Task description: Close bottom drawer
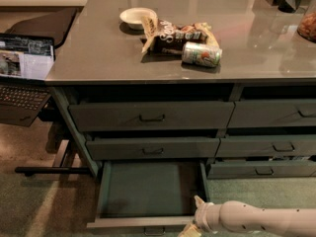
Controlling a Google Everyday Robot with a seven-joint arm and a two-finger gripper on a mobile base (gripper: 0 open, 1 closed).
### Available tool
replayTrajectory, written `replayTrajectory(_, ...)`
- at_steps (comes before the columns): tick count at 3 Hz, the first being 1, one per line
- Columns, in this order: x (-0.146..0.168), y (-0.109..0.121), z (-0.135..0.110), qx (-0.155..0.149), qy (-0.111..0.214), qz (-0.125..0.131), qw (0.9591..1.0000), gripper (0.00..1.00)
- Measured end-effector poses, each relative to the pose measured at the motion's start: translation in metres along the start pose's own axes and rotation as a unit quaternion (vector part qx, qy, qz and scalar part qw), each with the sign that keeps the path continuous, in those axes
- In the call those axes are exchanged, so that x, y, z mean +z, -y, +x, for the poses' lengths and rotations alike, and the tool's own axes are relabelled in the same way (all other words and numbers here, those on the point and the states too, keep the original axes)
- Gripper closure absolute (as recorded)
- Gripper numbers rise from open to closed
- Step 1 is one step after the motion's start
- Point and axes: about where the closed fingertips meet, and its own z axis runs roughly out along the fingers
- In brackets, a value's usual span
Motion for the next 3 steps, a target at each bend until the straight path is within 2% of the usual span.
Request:
replayTrajectory(1, 0.000, 0.000, 0.000, 0.000, 0.000, 0.000, 1.0000, 0.00)
replayTrajectory(2, 0.016, 0.008, 0.006, -0.001, -0.010, 0.005, 0.9999, 0.00)
replayTrajectory(3, 0.037, 0.019, 0.017, -0.022, -0.004, 0.008, 0.9997, 0.00)
